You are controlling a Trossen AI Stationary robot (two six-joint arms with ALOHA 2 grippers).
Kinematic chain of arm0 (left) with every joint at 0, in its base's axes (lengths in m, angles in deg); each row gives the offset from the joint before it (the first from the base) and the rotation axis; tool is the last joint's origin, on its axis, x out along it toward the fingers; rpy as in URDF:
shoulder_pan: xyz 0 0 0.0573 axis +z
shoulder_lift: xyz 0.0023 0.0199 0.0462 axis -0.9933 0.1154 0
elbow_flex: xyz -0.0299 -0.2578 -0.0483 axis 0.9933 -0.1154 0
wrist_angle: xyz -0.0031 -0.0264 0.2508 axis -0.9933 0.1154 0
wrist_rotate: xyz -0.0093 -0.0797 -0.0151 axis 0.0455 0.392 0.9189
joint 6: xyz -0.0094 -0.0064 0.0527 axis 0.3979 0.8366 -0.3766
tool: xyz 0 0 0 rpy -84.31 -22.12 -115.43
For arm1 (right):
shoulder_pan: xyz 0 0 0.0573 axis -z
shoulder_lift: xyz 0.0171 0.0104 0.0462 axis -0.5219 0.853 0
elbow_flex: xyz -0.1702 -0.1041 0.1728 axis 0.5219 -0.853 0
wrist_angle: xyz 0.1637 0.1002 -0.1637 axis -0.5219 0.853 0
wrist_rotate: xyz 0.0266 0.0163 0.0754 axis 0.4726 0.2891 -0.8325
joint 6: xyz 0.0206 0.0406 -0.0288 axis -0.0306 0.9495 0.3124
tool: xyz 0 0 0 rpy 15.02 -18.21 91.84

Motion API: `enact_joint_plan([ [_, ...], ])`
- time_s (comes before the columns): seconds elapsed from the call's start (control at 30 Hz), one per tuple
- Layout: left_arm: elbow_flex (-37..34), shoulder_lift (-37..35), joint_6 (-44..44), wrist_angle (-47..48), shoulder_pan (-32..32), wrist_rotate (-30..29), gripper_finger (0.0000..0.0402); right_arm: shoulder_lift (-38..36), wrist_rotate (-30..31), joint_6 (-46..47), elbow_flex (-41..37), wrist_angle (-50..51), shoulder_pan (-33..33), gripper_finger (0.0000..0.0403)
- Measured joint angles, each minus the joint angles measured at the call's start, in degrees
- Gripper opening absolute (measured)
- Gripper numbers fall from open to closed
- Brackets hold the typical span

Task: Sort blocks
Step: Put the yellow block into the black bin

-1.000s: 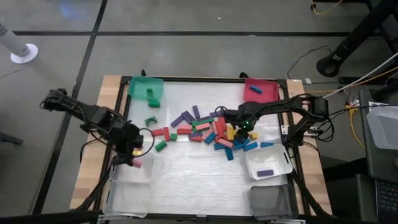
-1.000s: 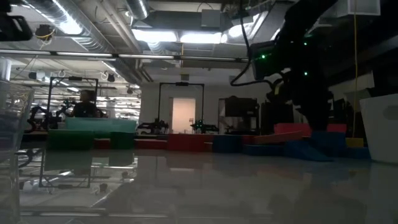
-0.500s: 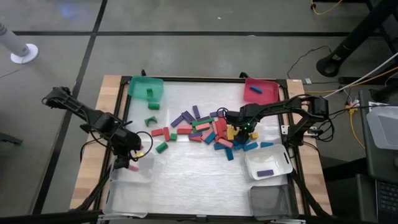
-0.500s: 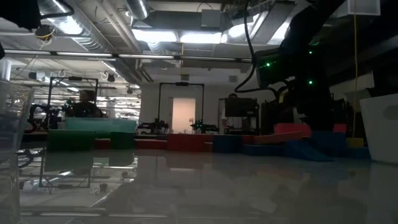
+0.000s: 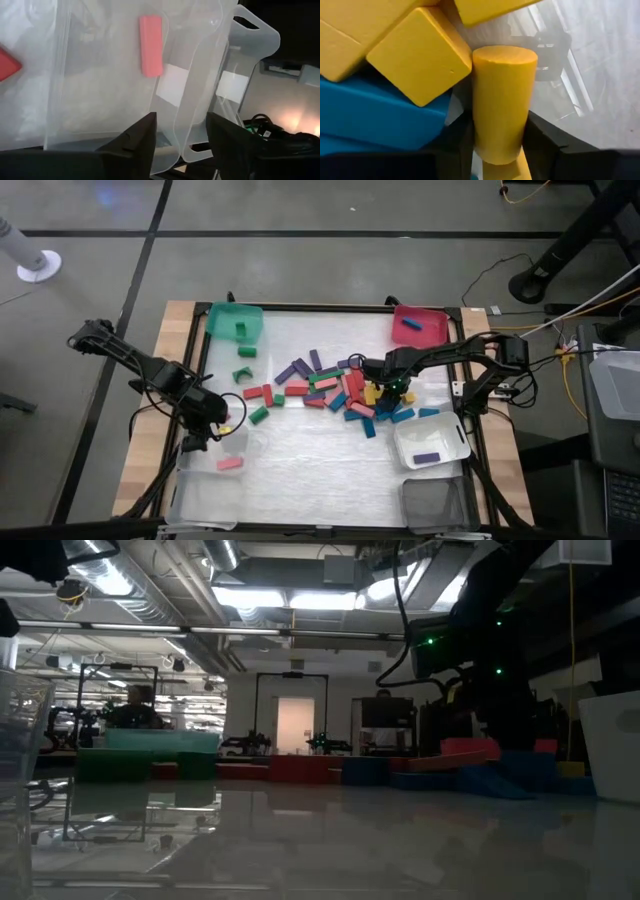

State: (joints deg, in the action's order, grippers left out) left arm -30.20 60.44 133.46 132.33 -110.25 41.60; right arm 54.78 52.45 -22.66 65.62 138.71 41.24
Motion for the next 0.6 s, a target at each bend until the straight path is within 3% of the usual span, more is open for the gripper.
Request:
enact_joint_plan([
  [0.23,0.00,0.00,-0.70,0.00,0.00,-7.88,0.0150,0.17,-1.25,0.02,6.83,10.22,0.00,0.0130],
  [0.6,0.01,0.02,-0.55,-2.22,0.35,-23.00,0.0148,0.15,-7.53,2.85,28.36,28.04,-1.48,0.0135],
])
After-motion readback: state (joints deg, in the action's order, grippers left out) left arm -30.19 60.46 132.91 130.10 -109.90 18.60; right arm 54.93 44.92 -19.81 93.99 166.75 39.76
